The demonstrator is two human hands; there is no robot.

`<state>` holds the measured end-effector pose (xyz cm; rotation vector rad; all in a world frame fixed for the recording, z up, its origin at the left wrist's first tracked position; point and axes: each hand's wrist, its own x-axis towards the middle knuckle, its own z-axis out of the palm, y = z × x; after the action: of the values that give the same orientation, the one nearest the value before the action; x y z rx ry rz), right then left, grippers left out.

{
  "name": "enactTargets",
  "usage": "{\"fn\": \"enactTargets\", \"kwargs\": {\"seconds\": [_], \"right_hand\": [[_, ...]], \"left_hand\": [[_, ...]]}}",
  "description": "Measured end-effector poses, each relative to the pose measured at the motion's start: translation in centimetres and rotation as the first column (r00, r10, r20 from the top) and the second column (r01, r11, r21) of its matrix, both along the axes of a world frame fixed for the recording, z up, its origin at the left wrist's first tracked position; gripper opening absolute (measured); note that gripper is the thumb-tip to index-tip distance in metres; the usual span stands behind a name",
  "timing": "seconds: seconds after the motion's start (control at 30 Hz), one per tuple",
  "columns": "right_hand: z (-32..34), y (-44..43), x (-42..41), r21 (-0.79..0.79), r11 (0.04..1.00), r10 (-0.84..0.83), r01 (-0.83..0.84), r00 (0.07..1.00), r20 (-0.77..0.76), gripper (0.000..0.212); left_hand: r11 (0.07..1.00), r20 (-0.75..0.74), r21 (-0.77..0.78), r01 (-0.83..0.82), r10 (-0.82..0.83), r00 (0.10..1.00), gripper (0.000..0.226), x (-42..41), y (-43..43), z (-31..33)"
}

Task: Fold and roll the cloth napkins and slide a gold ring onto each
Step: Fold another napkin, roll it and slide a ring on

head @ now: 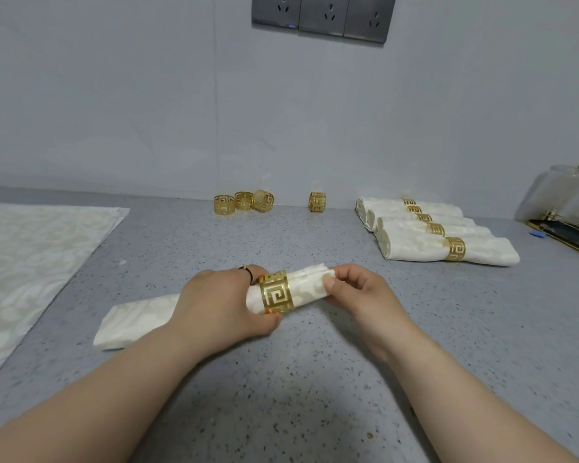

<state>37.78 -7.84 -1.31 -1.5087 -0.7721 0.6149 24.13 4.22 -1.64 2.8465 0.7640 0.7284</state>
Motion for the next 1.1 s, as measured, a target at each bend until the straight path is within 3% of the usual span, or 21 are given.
{"fn": "enactTargets", "kwargs": {"seconds": [0.5, 0.63, 0.73, 0.87, 1.0, 1.1], "right_hand": [[0.6, -0.7, 2.7, 0.082, 0.991, -0.093, 0.108, 0.981, -0.17, 0.015], [1.2, -1.0, 3.1, 0.059, 0.993, -0.079, 0.102, 0.951, -0.297, 0.007], [0.9, -1.2, 3.7, -0.09, 0.983, -0.173, 0.158, 0.965, -0.195, 0.018], [0.6, -1.2, 3.4, -0.225, 0.967, -0.121, 0.12, 0.993, 0.011, 0.007], [0.8, -1.3, 3.4, -0.208, 0.972, -0.114, 0.109, 0.993, -0.016, 0.017], [1.0, -1.4, 3.3, -0.149, 0.98, -0.15, 0.131, 0.98, -0.127, 0.016]], "left_hand": [[0.995, -0.074, 0.054, -0.084, 0.087, 0.993, 0.038, -0.5, 1.3, 0.3], [0.993, -0.088, 0.103, -0.054, 0.063, 0.994, 0.039, -0.8, 1.2, 0.3], [0.987, -0.055, 0.16, -0.001, 0.01, 0.998, 0.037, -0.8, 0.9, 0.5], [0.967, -0.036, 0.246, 0.064, -0.057, 0.998, 0.037, -0.6, 0.9, 0.1], [0.945, -0.03, 0.309, 0.111, -0.107, 0.994, 0.05, -0.3, 1.3, -0.3], [0.961, -0.062, 0.248, 0.12, -0.108, 0.992, 0.064, -0.5, 0.6, 0.2]]}}
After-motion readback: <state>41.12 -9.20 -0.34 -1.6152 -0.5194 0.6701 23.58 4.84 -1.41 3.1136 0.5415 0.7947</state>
